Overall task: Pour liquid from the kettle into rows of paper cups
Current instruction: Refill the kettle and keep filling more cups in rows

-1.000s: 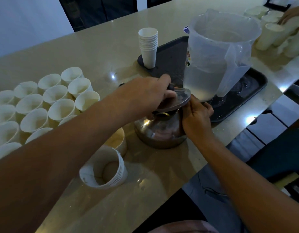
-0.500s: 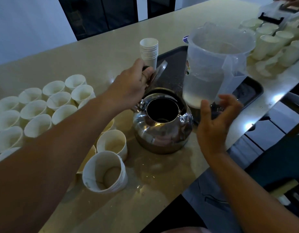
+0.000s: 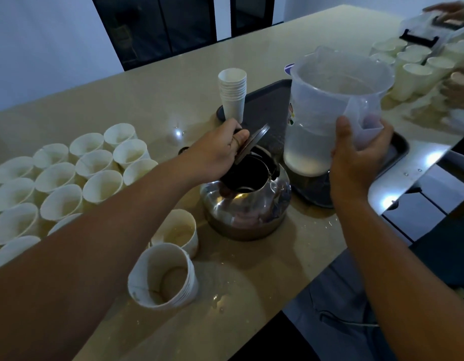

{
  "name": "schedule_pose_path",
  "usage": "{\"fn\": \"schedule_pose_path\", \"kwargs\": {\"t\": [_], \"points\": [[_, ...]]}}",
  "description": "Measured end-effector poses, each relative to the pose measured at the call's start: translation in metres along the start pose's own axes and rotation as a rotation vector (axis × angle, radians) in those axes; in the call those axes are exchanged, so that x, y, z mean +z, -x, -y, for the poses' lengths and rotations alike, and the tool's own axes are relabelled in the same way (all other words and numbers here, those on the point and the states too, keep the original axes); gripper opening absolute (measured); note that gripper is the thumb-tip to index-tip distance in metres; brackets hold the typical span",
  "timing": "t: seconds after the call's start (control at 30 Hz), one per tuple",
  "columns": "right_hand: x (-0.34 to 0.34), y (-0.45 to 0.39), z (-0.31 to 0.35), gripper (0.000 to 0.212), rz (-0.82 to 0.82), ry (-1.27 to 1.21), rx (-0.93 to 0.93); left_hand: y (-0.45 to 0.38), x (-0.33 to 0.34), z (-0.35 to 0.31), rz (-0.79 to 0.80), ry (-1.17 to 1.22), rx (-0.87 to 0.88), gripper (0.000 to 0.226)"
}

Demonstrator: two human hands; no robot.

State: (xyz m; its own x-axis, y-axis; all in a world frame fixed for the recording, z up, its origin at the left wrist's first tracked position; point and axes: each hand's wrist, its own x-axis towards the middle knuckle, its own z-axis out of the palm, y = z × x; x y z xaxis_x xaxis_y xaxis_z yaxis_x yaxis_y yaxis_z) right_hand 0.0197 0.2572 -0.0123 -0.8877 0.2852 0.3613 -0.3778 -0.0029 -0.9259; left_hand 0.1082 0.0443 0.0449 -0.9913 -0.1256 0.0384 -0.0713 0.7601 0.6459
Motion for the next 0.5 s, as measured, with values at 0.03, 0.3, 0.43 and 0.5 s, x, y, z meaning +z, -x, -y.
{"fn": "schedule_pose_path", "kwargs": {"t": [0.03,0.3,0.43,0.5], "points": [[0.002,0.0,0.0,0.052,-0.03,-0.005,0.0,-0.002,-0.001,0.001,-0.018,-0.005,-0.018,0.029],[0.006,-0.016,0.004,0.04,-0.229,-0.065,-0.024,-0.01,-0.01,0.007,-0.115,0.049,-0.151,0.028],[0.0,-0.025,0.011,0.033,-0.223,-0.073,-0.065,-0.015,-0.017,0.011,-0.178,0.09,-0.226,0.032],[-0.004,-0.031,0.013,0.033,-0.205,-0.065,-0.071,-0.02,-0.021,0.012,-0.213,0.105,-0.253,0.035]]}}
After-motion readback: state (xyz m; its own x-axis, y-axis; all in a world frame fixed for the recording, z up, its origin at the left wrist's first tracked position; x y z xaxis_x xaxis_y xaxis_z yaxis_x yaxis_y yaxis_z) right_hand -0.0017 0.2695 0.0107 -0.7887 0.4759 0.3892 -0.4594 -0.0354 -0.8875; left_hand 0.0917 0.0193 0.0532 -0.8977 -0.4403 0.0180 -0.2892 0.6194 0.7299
